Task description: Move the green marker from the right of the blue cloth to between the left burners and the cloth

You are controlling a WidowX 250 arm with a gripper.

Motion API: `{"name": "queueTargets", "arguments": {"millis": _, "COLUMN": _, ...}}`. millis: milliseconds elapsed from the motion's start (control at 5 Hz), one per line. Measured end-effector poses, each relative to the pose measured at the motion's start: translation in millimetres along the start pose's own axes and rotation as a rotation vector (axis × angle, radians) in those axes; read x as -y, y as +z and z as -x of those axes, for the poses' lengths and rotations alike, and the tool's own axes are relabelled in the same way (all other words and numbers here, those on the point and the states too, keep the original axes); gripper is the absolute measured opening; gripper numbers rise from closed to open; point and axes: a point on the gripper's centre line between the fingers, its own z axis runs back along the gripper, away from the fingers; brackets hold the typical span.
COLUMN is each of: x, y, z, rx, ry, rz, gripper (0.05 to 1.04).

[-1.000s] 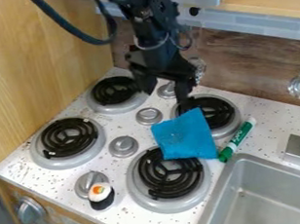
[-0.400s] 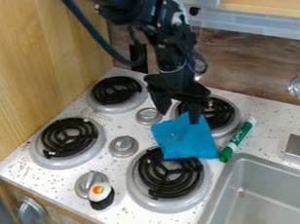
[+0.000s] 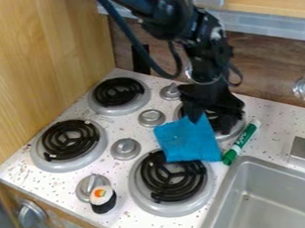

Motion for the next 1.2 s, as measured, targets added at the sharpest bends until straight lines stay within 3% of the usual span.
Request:
{"name": "queueTargets", "arguments": {"millis": 600, "x": 20, "y": -40, "z": -23, "rx": -0.003, "ry": -0.033, "rz": -0.035, "gripper": 1.005}}
{"name": "queueTargets", "arguments": {"millis": 1200, "x": 23, "y": -60, "z": -32, "rx": -0.024, "ry": -0.007, "rz": -0.041, "gripper": 1.005}}
